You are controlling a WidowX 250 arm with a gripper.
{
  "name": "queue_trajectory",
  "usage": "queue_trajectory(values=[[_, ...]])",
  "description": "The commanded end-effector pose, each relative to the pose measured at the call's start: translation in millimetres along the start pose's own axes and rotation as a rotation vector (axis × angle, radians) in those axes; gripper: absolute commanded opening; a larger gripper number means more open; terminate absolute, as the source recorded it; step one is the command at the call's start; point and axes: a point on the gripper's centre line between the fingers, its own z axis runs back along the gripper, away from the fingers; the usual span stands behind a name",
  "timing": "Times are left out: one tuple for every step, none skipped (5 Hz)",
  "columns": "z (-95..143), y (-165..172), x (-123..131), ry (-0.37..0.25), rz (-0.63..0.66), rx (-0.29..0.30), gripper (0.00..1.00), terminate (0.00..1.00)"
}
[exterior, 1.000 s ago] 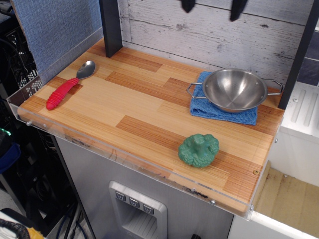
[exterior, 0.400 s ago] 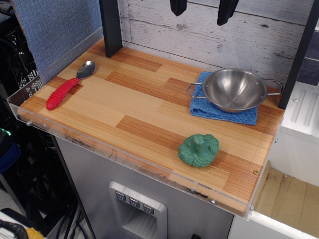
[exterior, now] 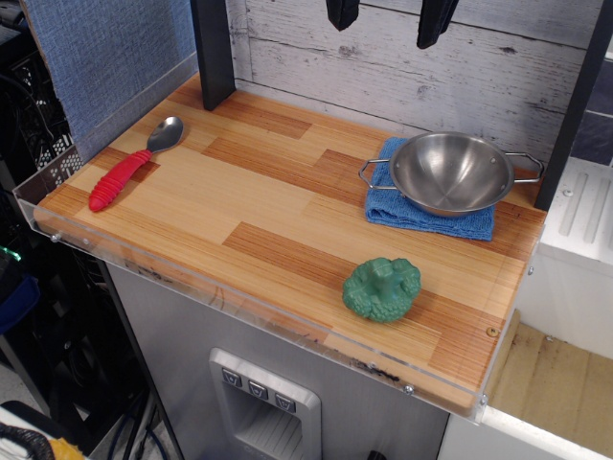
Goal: Put the handled bowl on top of the blue towel behind the broccoli.
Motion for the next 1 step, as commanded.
queue_trajectory(values=[[15.3,2.0,-6.1,-0.045,0.005,-0.006,1.00,1.00]])
